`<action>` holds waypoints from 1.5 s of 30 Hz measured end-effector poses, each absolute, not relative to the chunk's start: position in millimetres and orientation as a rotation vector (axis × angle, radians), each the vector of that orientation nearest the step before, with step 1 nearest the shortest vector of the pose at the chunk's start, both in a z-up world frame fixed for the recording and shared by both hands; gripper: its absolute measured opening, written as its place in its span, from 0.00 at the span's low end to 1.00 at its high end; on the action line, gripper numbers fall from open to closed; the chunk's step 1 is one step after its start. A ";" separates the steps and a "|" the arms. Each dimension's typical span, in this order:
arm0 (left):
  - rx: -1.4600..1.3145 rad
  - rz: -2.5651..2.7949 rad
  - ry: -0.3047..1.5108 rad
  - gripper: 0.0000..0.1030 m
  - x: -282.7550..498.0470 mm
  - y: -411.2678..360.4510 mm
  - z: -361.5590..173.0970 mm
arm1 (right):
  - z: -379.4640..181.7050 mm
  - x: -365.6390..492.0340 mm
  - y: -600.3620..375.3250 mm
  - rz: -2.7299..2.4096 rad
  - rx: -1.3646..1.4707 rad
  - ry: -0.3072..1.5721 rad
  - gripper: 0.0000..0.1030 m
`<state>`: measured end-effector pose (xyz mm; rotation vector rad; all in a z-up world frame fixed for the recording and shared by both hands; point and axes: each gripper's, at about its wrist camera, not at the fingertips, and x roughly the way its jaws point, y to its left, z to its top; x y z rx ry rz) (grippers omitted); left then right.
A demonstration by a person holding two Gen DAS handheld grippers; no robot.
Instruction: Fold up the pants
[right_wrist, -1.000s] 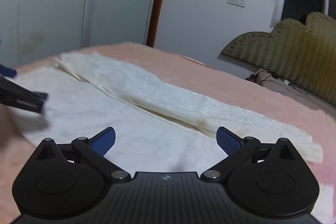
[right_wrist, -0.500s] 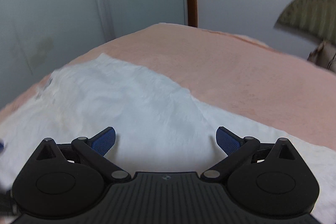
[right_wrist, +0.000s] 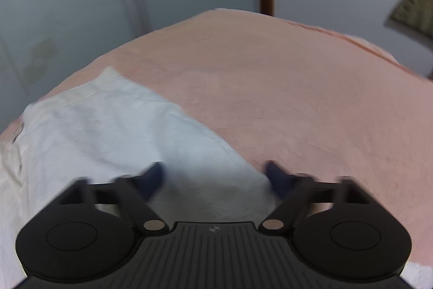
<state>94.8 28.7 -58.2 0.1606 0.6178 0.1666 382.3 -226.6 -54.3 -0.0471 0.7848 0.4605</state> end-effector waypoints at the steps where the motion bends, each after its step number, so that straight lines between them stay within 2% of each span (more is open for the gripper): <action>1: 0.163 0.168 0.617 1.00 94.7 28.1 -58.3 | -51.6 378.2 -224.4 0.473 -0.058 0.774 0.34; 5: 0.165 0.169 0.617 1.00 94.6 28.0 -58.0 | -43.6 348.7 -203.3 0.463 -0.258 0.674 0.17; 7: 0.151 0.164 0.620 1.00 94.8 30.6 -57.3 | -39.9 324.9 -187.3 0.455 -0.387 0.602 0.14; 11: 0.054 0.175 0.630 0.99 96.2 47.8 -52.4 | -31.4 254.8 -156.1 0.481 -0.645 0.433 0.12; 16: -0.216 0.144 0.620 0.99 86.7 93.0 -33.8 | -33.5 143.7 -134.7 0.571 -0.876 0.281 0.12; 21: -0.518 0.096 0.511 0.99 77.1 135.6 -12.7 | -51.4 85.8 -138.6 0.647 -0.886 0.312 0.11; 26: -0.663 0.080 0.626 0.98 112.4 156.4 -17.0 | -64.1 84.5 -142.3 0.653 -0.796 0.361 0.11; 28: -0.718 0.113 0.675 0.94 128.8 168.2 -24.2 | -62.9 87.5 -144.8 0.650 -0.735 0.370 0.11; 29: -0.748 0.116 0.677 0.91 131.2 171.0 -25.4 | -61.4 88.6 -145.2 0.646 -0.708 0.372 0.11; 31: -0.771 0.139 0.669 0.78 132.3 175.1 -25.8 | -59.7 92.1 -146.9 0.637 -0.678 0.374 0.11; 33: -0.728 0.168 0.661 0.41 129.8 177.1 -23.0 | -60.5 85.1 -146.5 0.631 -0.664 0.374 0.12; 34: -0.686 0.183 0.663 0.33 129.4 177.3 -19.6 | -59.9 83.2 -146.5 0.632 -0.658 0.378 0.12; 35: -0.651 0.194 0.667 0.18 128.9 177.9 -17.1 | -58.5 81.0 -147.0 0.636 -0.652 0.382 0.12; 36: -0.628 0.197 0.670 0.11 127.6 182.0 -11.5 | -55.9 80.4 -146.8 0.645 -0.644 0.387 0.12; 45: -0.537 0.190 0.676 0.08 85.7 202.2 -17.4 | -52.8 15.9 -134.8 0.759 -0.675 0.402 0.12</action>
